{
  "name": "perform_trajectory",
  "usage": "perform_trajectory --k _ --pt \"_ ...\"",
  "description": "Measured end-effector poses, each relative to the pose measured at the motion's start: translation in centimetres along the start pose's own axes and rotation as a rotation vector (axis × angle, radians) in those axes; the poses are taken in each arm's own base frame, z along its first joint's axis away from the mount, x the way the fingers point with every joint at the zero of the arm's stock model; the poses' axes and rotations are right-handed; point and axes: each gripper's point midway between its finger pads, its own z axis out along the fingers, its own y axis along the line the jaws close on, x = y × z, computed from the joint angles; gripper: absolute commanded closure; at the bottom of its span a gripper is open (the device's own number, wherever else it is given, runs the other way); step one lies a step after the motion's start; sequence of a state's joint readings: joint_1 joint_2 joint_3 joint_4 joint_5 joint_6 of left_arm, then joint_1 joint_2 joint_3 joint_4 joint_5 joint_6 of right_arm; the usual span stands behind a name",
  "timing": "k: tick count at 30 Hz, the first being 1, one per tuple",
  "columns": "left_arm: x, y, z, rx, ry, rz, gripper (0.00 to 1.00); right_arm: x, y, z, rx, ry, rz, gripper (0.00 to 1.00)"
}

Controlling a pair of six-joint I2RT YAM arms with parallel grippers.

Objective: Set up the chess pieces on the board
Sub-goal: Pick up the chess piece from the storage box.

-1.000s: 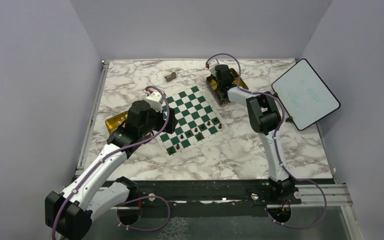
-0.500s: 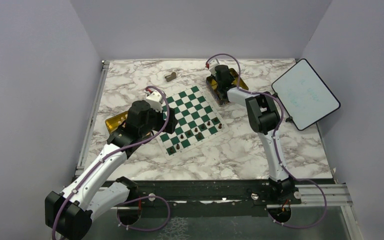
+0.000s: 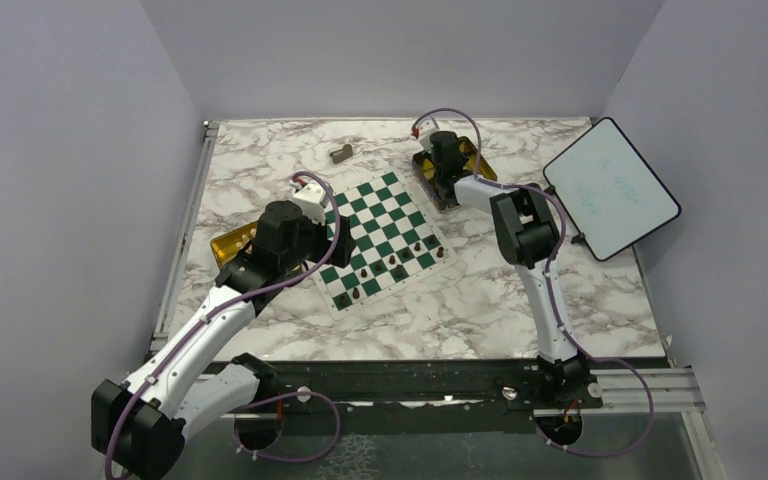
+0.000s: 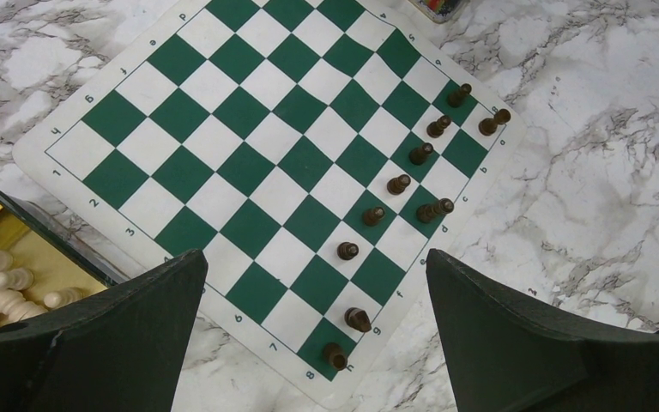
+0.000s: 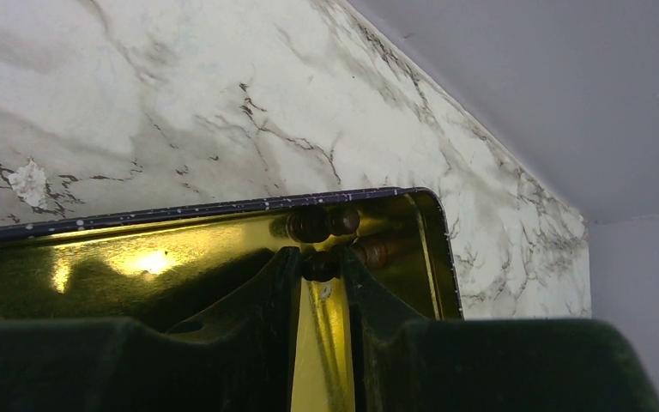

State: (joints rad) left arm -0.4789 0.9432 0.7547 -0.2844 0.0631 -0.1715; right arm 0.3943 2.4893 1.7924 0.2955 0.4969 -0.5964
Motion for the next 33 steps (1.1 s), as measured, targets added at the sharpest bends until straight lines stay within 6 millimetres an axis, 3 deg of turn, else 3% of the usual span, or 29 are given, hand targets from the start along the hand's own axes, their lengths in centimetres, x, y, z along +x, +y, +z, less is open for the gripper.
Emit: perform_trajectory --k 18,33 --pt "-0.1 0.0 0.1 0.000 -0.002 0.000 0.01 0.1 0.0 0.0 0.009 -0.012 -0.004 0.86" --pt "-0.2 -0.1 -0.1 0.002 -0.010 0.000 0.01 1.0 -0.8 -1.6 0.009 0.011 -0.011 0.91"
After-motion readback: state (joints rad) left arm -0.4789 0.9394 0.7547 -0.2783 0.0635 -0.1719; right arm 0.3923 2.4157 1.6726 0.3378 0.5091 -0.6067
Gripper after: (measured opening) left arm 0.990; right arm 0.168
